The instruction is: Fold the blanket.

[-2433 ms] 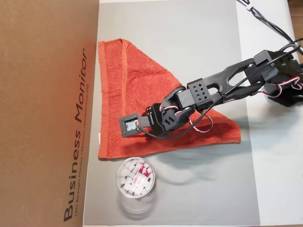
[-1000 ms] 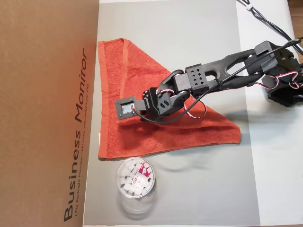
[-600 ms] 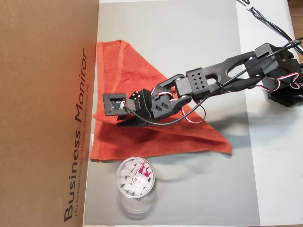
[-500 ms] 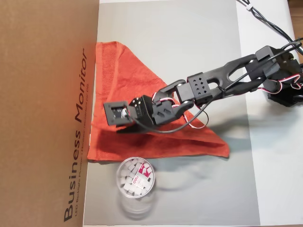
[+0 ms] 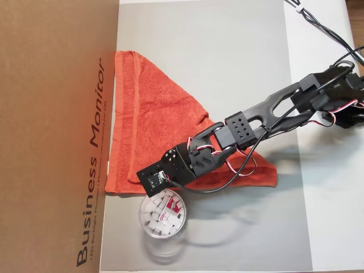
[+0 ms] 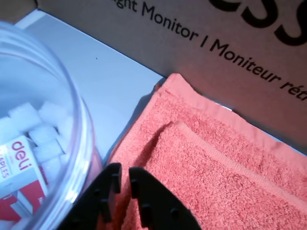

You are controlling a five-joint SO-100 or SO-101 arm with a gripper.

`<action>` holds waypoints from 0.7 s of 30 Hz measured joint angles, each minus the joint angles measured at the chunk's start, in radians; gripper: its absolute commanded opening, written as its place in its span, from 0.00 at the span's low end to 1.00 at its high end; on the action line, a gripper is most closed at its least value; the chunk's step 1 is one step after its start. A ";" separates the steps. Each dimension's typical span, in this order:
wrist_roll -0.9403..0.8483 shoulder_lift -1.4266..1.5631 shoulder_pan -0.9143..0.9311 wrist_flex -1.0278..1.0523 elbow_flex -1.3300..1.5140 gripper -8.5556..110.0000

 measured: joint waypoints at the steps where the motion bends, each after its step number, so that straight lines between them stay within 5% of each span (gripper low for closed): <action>1: 0.000 -0.002 0.000 0.000 0.000 0.07; 10: 0.032 0.012 0.015 0.051 0.000 0.11; 21: 0.463 0.379 0.067 0.646 0.112 0.11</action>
